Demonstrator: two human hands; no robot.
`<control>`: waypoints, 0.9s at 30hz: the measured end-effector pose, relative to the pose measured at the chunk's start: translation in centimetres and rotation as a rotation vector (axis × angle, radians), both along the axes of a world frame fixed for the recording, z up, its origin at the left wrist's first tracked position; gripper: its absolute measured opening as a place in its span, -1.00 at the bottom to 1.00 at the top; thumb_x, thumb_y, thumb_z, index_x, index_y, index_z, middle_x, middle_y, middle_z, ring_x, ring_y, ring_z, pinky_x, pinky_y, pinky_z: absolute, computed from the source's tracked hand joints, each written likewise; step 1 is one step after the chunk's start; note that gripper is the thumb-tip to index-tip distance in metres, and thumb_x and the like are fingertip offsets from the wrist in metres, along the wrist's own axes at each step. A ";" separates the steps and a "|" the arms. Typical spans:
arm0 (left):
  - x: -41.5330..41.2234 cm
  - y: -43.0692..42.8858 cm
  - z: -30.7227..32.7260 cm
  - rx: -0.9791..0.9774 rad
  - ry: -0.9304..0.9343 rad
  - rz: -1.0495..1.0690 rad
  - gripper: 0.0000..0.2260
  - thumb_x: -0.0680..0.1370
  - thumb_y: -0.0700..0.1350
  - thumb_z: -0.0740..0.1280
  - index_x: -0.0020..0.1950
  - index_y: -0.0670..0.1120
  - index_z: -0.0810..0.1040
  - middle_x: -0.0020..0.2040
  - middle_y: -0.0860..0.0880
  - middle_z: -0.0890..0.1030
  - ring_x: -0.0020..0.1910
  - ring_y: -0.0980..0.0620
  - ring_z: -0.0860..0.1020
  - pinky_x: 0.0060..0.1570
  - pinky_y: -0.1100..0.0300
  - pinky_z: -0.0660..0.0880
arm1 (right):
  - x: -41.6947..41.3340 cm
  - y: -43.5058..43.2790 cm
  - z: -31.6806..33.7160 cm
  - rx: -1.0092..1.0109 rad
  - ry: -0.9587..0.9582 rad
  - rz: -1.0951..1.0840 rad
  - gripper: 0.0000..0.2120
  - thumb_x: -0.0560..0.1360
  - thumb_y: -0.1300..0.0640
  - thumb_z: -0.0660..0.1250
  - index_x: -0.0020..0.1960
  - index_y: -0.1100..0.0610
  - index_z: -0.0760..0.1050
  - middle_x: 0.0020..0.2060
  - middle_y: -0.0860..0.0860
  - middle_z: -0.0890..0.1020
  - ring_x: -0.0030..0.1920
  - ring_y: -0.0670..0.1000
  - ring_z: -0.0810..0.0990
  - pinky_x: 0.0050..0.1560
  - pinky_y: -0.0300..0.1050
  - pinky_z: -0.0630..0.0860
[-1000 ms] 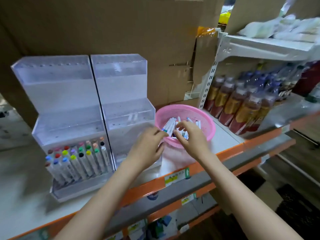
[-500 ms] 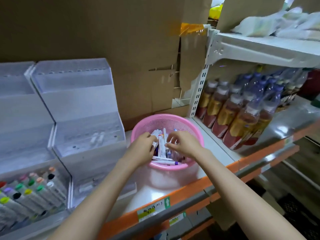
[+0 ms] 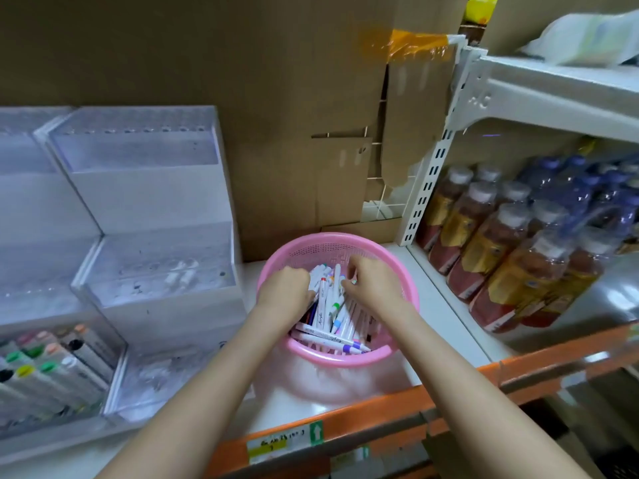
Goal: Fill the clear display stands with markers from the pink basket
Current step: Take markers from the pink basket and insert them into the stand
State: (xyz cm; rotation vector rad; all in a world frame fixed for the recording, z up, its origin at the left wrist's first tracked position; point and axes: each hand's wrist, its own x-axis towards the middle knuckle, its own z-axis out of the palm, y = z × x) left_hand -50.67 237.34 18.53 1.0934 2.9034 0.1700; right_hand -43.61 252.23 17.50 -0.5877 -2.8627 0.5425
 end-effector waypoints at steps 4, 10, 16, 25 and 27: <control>0.0 0.3 -0.1 0.012 -0.029 0.027 -0.80 0.54 -0.02 0.32 -0.01 -0.15 0.55 -0.06 -0.11 0.63 -0.10 -0.10 0.57 -0.19 0.11 0.47 | 0.2 -0.2 -0.2 0.068 -0.091 -0.031 -0.90 0.52 0.06 0.24 -0.07 0.09 0.42 -0.24 0.02 0.57 -0.22 0.05 0.55 -0.36 -0.11 0.44; -0.4 0.7 -0.6 0.099 -0.125 0.078 -0.73 0.51 0.04 0.38 -0.28 -0.06 0.40 -0.23 -0.06 0.58 -0.25 -0.04 0.49 -0.30 0.12 0.34 | -0.1 -0.4 -0.5 0.105 -0.175 -0.071 -0.84 0.53 0.02 0.19 -0.07 0.11 0.40 -0.21 0.04 0.54 -0.15 0.11 0.58 -0.28 -0.08 0.44; -0.5 0.6 -0.8 0.213 -0.127 0.109 -0.74 0.54 0.01 0.33 -0.26 -0.12 0.50 -0.30 -0.09 0.60 -0.28 -0.06 0.55 -0.34 0.13 0.33 | -0.2 -0.2 -0.9 0.031 -0.128 -0.018 -0.81 0.49 0.02 0.22 -0.03 0.13 0.48 -0.18 0.06 0.60 -0.15 0.11 0.58 -0.23 -0.05 0.53; -0.6 0.2 -1.6 0.303 -0.054 0.134 -0.85 0.46 -0.12 0.32 -0.29 -0.13 0.47 -0.36 -0.04 0.50 -0.28 -0.07 0.49 -0.34 0.13 0.26 | 0.3 -0.7 -0.3 -0.123 -0.040 0.020 -0.81 0.47 -0.06 0.31 -0.03 0.04 0.43 -0.24 -0.03 0.56 -0.17 0.06 0.54 -0.29 -0.11 0.34; -0.6 0.2 -1.6 0.334 -0.060 0.136 -0.87 0.46 -0.11 0.32 -0.24 -0.15 0.52 -0.33 -0.05 0.55 -0.27 -0.06 0.51 -0.34 0.11 0.34 | 0.3 -0.7 -0.3 -0.177 -0.019 0.019 -0.86 0.44 -0.01 0.28 -0.07 0.03 0.44 -0.25 -0.03 0.60 -0.18 0.06 0.56 -0.29 -0.11 0.40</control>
